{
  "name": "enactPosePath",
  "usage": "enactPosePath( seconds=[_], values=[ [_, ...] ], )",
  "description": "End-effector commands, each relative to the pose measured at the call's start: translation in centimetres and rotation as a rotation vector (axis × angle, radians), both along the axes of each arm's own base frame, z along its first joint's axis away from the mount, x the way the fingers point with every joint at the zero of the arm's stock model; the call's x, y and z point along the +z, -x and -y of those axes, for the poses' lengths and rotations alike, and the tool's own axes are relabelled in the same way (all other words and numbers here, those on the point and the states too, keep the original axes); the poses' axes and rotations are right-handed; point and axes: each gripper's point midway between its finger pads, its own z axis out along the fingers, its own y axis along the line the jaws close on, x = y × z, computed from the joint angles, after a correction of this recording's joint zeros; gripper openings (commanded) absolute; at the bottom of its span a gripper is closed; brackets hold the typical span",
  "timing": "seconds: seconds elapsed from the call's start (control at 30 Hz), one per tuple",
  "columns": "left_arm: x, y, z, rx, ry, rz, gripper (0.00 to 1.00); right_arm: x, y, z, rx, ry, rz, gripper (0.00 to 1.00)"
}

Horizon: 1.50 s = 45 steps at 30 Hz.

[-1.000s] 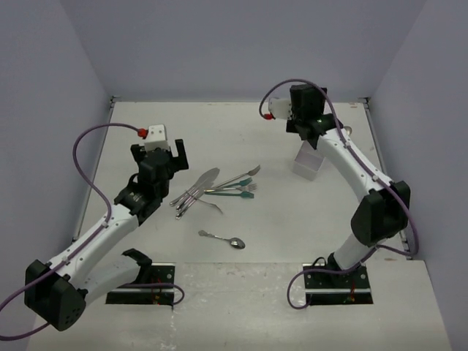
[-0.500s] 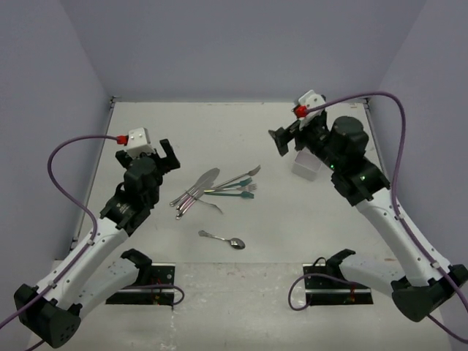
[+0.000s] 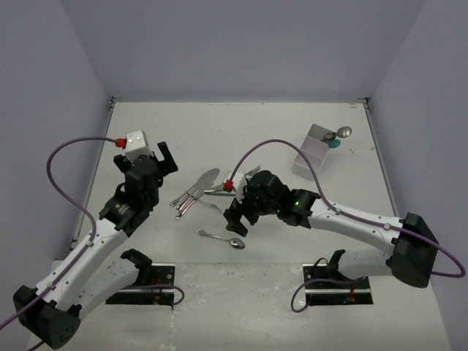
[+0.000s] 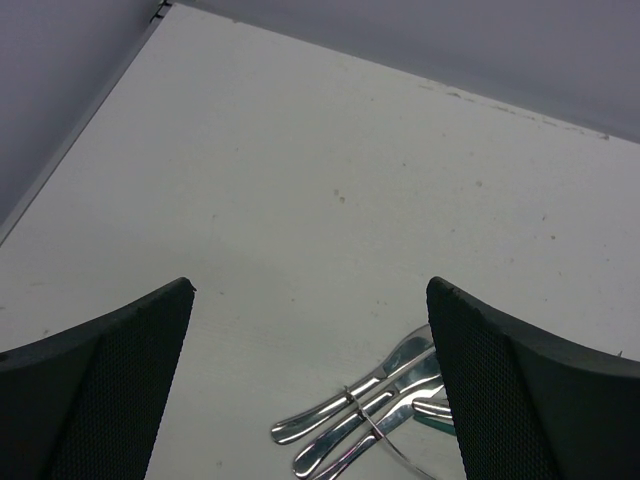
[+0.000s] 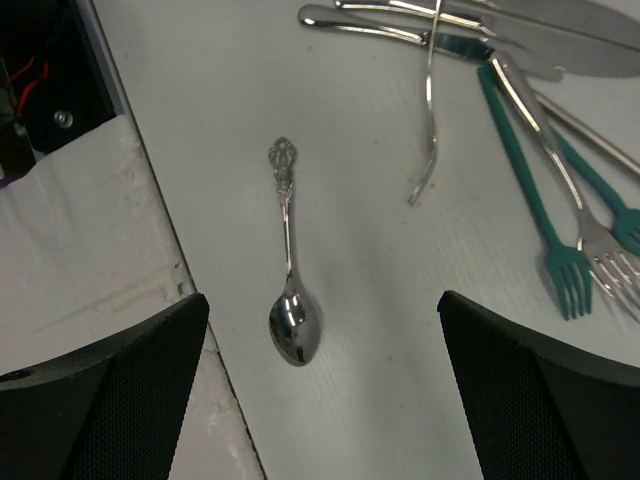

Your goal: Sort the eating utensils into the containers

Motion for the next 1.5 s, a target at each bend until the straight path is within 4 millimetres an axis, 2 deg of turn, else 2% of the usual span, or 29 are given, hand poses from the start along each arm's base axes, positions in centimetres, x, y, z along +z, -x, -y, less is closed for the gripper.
enactPosePath(
  seconds=[0.0,0.03,0.1,0.13,0.23,0.33,0.57,0.63,0.73,0.77,0.9,0.93,1.03,1.1,1.2,1.23,1.27,1.3,1.37,1.4,1.43,1.47],
  values=[
    [1.0,0.2,-0.8,0.047,0.030,0.030,1.00,-1.8,1.6,-1.7,0.055,0.037,-0.051,0.99],
    [0.9,0.3,-0.9,0.053,0.028,0.029,1.00,-3.5,1.6,-1.8,0.048,0.081,-0.075,0.99],
    [0.8,0.5,-1.2,0.062,0.030,0.032,1.00,-4.5,2.0,-2.4,0.061,0.130,-0.079,0.99],
    [0.7,0.5,-1.3,0.067,0.031,0.034,1.00,-6.2,1.8,-2.3,0.057,0.192,-0.070,0.99],
    [0.5,0.6,-1.4,0.074,0.027,0.031,1.00,-8.8,2.7,-2.9,0.107,0.303,-0.041,0.99],
    [0.3,0.4,-1.4,0.079,0.021,0.024,1.00,-11.2,3.6,-2.8,0.138,0.382,-0.070,0.94],
    [0.0,0.4,-1.6,0.092,0.009,0.014,1.00,-13.4,3.4,-2.2,0.096,0.441,-0.068,0.79],
    [-0.1,0.3,-1.7,0.099,0.003,0.011,1.00,-13.6,3.2,-2.1,0.089,0.447,-0.057,0.68],
    [-0.3,0.3,-1.8,0.104,-0.005,0.002,1.00,-14.0,3.0,-2.0,0.083,0.462,-0.050,0.43],
    [-0.3,0.4,-1.8,0.108,-0.005,0.002,1.00,-14.0,3.0,-2.0,0.083,0.464,-0.051,0.30],
    [-0.4,0.4,-2.0,0.115,-0.007,0.002,1.00,-13.8,2.8,-2.1,0.096,0.461,-0.028,0.15],
    [-0.4,0.4,-2.0,0.115,-0.008,0.001,1.00,-13.7,2.8,-2.2,0.104,0.457,-0.023,0.07],
    [-0.3,0.4,-2.0,0.115,-0.008,0.003,1.00,-13.2,2.5,-2.3,0.110,0.451,0.003,0.00],
    [-0.4,0.3,-2.0,0.119,-0.012,0.001,1.00,-12.2,2.2,-2.4,0.098,0.432,0.025,0.00],
    [-0.2,0.4,-2.1,0.121,-0.012,0.005,1.00,-9.6,0.0,-1.9,0.039,0.418,0.137,0.00],
    [-0.2,0.4,-2.1,0.122,-0.011,0.005,1.00,-6.9,-1.5,-1.4,-0.018,0.388,0.216,0.00],
    [-0.1,0.4,-2.2,0.126,-0.011,0.009,1.00,-5.4,-2.6,-0.9,-0.029,0.381,0.274,0.00],
    [-0.1,0.5,-2.3,0.127,-0.010,0.011,1.00,-2.0,-4.6,0.2,-0.098,0.326,0.331,0.00],
    [0.1,0.5,-2.3,0.131,-0.014,0.014,1.00,1.6,-7.8,2.5,-0.178,0.304,0.419,0.00],
    [0.1,0.5,-2.4,0.133,-0.016,0.017,1.00,4.1,-10.9,4.9,-0.281,0.284,0.450,0.00],
    [0.3,0.5,-2.4,0.133,-0.017,0.021,1.00,6.9,-12.2,6.9,-0.337,0.253,0.501,0.00],
    [0.3,0.5,-2.4,0.132,-0.018,0.022,1.00,8.6,-13.6,8.7,-0.346,0.292,0.584,0.00]
  ],
)
